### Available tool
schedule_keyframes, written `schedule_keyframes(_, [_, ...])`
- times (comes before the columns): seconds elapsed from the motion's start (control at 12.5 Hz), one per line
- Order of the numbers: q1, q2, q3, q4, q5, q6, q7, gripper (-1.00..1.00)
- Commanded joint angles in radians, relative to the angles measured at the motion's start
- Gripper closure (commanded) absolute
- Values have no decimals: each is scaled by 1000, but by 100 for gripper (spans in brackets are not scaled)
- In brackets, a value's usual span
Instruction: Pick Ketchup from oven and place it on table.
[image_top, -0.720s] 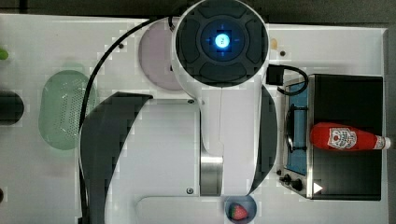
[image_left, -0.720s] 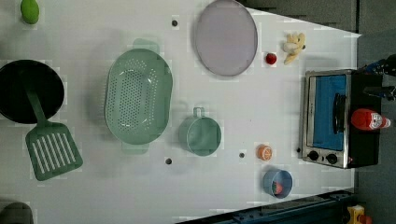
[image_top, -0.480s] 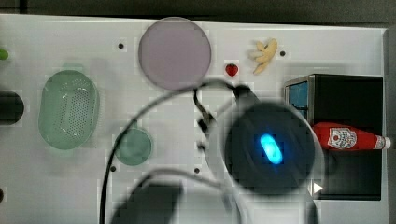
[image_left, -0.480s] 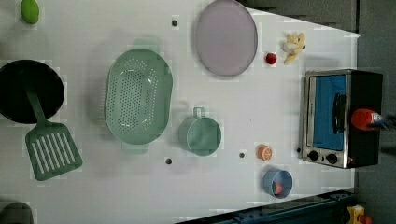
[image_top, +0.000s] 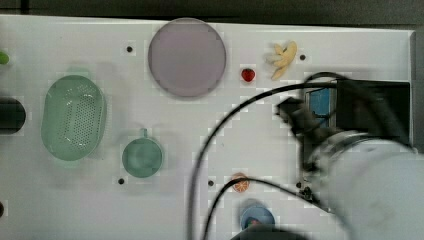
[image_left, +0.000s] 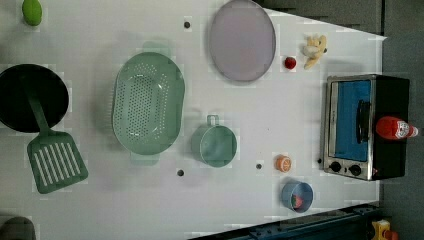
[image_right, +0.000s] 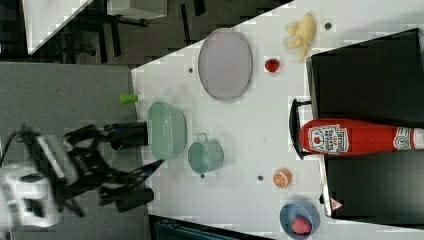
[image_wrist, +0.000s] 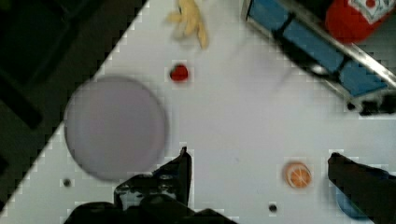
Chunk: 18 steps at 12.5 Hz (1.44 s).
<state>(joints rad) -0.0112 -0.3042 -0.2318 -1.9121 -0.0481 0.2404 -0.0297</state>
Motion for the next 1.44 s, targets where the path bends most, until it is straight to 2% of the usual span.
schedule_keyframes(0.08, [-50,101,-91,-33,0,40,-41,-100])
schedule_keyframes(0.4, [-62,241,-280,-16,0,227,-41,-100])
schedule_keyframes(0.64, [-67,370,-365,-5,30,290,-31,-100])
schedule_keyframes(0.96, [-72,518,-407,11,214,335,35,-100])
schedule_keyframes(1.12, [-74,583,-408,9,220,335,76,-100])
schedule_keyframes(1.36, [-74,607,-409,3,221,338,77,-100])
schedule_keyframes(1.44, [-74,610,-408,-4,221,338,77,-71])
